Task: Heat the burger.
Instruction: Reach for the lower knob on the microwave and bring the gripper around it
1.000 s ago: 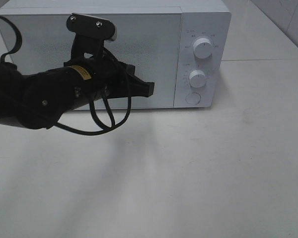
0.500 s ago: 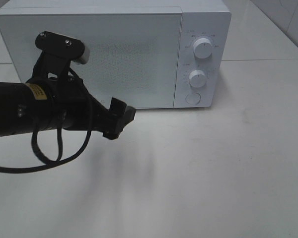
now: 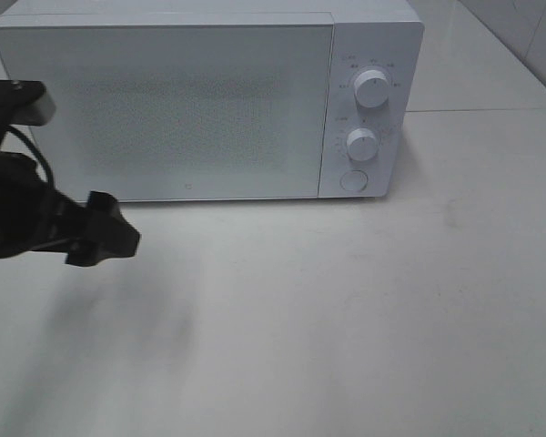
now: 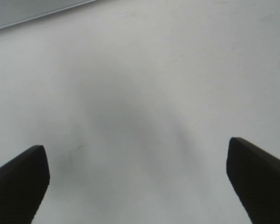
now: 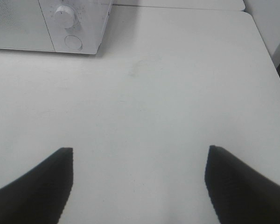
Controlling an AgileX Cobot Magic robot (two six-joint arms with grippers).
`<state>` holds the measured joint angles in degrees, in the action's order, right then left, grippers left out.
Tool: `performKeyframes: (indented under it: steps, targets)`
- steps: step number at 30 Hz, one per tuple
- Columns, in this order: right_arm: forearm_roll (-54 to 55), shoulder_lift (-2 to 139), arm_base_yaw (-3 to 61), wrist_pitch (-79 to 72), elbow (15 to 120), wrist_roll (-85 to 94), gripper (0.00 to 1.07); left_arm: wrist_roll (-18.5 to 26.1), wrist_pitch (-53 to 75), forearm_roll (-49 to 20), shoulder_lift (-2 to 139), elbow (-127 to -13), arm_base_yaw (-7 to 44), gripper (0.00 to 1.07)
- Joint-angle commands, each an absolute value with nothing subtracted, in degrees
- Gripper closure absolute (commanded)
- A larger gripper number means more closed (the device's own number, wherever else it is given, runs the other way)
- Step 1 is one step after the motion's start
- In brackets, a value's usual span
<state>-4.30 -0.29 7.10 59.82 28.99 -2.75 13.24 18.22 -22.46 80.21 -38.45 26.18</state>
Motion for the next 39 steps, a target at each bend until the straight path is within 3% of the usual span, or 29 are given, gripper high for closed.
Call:
performKeyframes:
  steps: [1, 3, 7, 19, 32, 39]
  targets:
    - [-4.24, -1.83, 6.76, 59.42, 29.05, -2.86, 0.32, 12.61, 28.07, -22.29, 76.38, -38.22, 18.39, 0.09]
    - [-4.24, -1.83, 6.76, 59.42, 29.05, -2.86, 0.32, 12.61, 29.91, -22.23, 75.63, -38.22, 16.90, 0.09]
    - [-4.24, -1.83, 6.76, 59.42, 29.05, -2.86, 0.32, 12.61, 40.22, -21.14, 70.30, -38.22, 8.77, 0.09]
    - [-4.24, -1.83, 6.76, 59.42, 29.05, -2.86, 0.32, 10.71, 55.69, -16.04, 52.65, -38.22, -1.43, 0.09]
    - [-4.24, -1.83, 6.76, 59.42, 29.05, -2.86, 0.32, 2.41, 59.47, -7.28, 32.09, -28.53, -2.46, 0.09]
    - [-4.24, -1.83, 6.76, 59.42, 29.05, -2.86, 0.32, 3.90, 59.47, -8.02, 24.69, -28.53, -2.46, 0.09]
